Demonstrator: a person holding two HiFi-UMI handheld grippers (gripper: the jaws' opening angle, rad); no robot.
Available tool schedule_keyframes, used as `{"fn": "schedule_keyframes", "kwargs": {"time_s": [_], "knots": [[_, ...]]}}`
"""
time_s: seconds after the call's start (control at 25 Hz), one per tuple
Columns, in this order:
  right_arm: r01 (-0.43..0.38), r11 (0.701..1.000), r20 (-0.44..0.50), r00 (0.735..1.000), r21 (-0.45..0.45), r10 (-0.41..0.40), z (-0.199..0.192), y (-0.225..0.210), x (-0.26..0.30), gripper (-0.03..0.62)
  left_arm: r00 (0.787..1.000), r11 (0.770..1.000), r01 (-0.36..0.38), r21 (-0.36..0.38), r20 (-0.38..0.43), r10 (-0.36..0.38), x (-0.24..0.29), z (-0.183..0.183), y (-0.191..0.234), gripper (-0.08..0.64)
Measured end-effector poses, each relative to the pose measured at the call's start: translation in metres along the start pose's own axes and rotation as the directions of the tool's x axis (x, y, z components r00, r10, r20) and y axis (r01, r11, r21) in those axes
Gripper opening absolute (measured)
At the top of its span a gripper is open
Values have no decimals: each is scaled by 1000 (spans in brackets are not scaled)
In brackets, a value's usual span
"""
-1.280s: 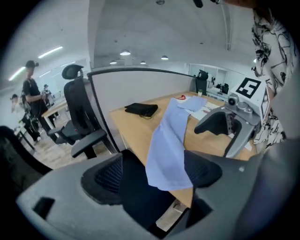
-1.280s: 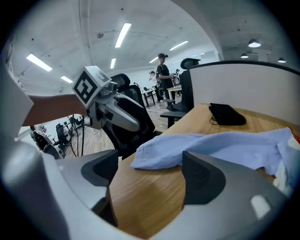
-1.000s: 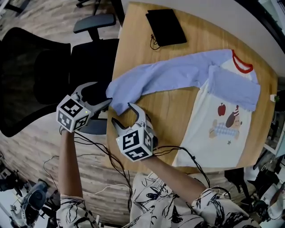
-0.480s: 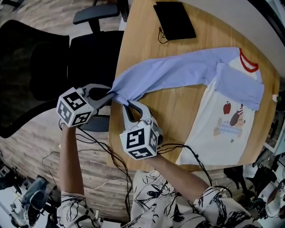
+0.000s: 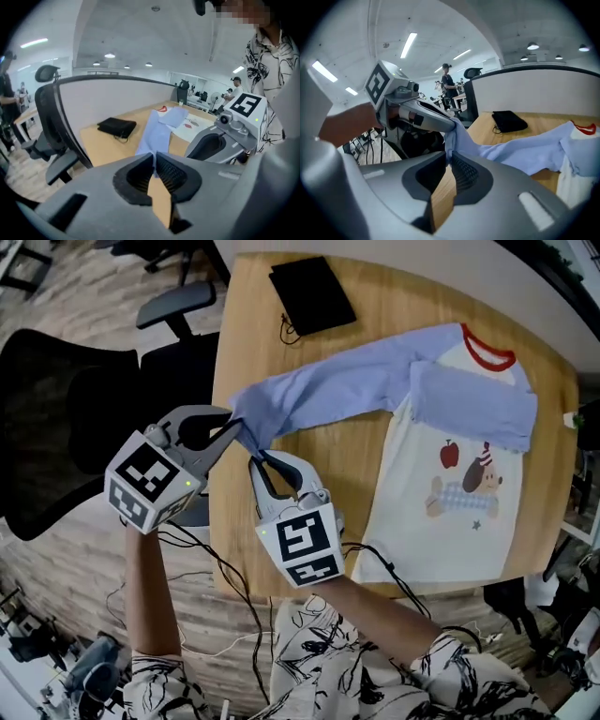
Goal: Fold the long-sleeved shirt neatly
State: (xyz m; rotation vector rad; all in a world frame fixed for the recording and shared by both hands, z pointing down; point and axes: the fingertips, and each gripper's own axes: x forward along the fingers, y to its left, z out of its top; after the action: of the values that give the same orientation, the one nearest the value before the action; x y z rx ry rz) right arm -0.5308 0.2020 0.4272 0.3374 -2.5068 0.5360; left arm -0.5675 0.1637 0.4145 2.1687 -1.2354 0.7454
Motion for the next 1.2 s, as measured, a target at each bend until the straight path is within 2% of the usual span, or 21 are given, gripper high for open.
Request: {"fn": "schedule_keyframes", "kwargs": {"time_s": [0.16,0.32,0.48,0.72,0.88,1.04,1.2], "knots": [[37,994,145,988,107,-53,42,-51,-53,49,1000,988,-20,151,5,20,24,86,-20,28],[85,985,200,973,148,-114,58,-112,-116,49,1000,980,-4,199,9,2,61,158,-61,28],[135,968,252,949,214,-188,61,-182,-178,48,999,960,35,278,1,-36,114,227,-108,28],[141,941,307,922,309,-238,57,-275,-261,48,991,929,128,348,-3,-135,192,316,-177,28],[176,921,330,897,348,-295,51,-326,-310,48,985,902,169,397,-25,-173,241,357,-217,28],[218,891,324,875,399,-359,29,-376,-353,48,974,879,221,423,-61,-216,291,384,-256,28],[233,871,287,881,432,-377,-3,-420,-373,48,965,869,263,418,-109,-239,346,388,-283,28]]}}
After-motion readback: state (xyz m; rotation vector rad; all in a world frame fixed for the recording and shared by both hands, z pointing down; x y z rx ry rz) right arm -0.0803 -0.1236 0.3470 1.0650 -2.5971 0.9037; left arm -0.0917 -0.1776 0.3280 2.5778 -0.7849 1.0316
